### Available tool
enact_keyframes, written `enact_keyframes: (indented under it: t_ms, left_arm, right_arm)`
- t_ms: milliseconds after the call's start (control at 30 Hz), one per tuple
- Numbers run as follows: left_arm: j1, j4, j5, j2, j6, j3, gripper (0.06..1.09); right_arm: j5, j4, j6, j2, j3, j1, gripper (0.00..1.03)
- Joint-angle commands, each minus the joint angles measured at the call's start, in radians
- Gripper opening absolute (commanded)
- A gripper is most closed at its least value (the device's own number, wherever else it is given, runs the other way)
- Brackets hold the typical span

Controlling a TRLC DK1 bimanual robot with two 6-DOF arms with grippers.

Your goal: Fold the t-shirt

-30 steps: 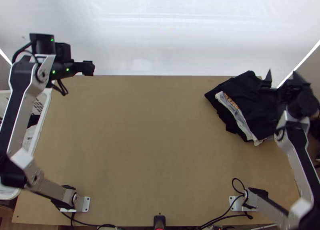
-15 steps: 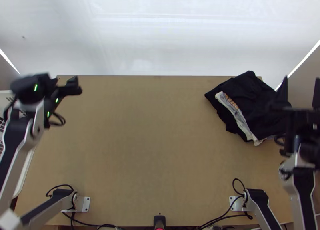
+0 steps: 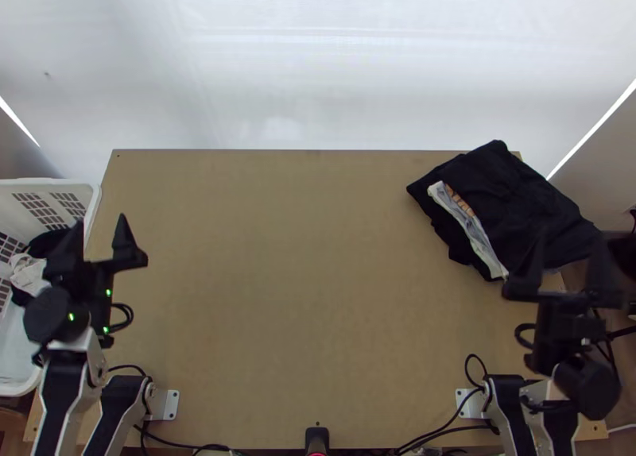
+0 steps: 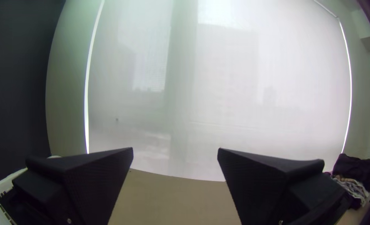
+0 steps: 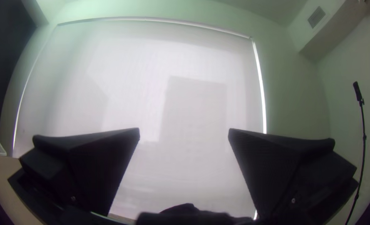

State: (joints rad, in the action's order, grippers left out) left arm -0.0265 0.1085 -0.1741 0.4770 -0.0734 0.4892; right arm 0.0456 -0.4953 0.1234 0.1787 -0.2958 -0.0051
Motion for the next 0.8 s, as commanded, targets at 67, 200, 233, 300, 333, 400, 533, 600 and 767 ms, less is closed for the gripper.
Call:
enact_keyframes:
  t_ms: [67, 200, 233, 300, 333, 400, 533, 600, 767]
  left_arm:
    - [-0.016, 0.140, -0.007, -0.212, 0.055, -0.317, 1.04]
    - [-0.016, 0.140, -0.007, -0.232, 0.053, -0.397, 1.04]
    - [-0.016, 0.140, -0.005, -0.239, 0.053, -0.417, 1.04]
    - [-0.013, 0.129, -0.002, -0.239, 0.053, -0.448, 1.04]
    - [-0.012, 0.126, 0.001, -0.245, 0.052, -0.457, 1.04]
    - [-0.010, 0.111, 0.008, -0.252, 0.061, -0.485, 1.04]
    - [-0.015, 0.036, 0.008, -0.278, 0.050, -0.492, 1.04]
    - [-0.012, 0.011, 0.022, -0.296, 0.050, -0.494, 1.04]
    - [-0.016, -0.089, 0.058, -0.402, 0.052, -0.488, 1.04]
  right_arm:
    - [0.000, 0.000, -0.027, -0.183, 0.248, 0.022, 0.99]
    - [-0.001, 0.072, -0.041, -0.182, 0.293, 0.037, 0.99]
    - [0.000, 0.109, -0.051, -0.180, 0.293, 0.039, 0.99]
    - [0.000, 0.192, -0.064, -0.180, 0.293, 0.040, 0.99]
    - [-0.001, 0.227, -0.067, -0.182, 0.293, 0.042, 0.99]
    - [0.000, 0.284, -0.070, -0.182, 0.293, 0.043, 0.99]
    - [0.000, 0.390, -0.068, -0.182, 0.293, 0.045, 0.99]
    - [0.000, 0.431, -0.064, -0.182, 0.293, 0.048, 0.99]
    - [0.000, 0.451, -0.054, -0.179, 0.293, 0.043, 0.99]
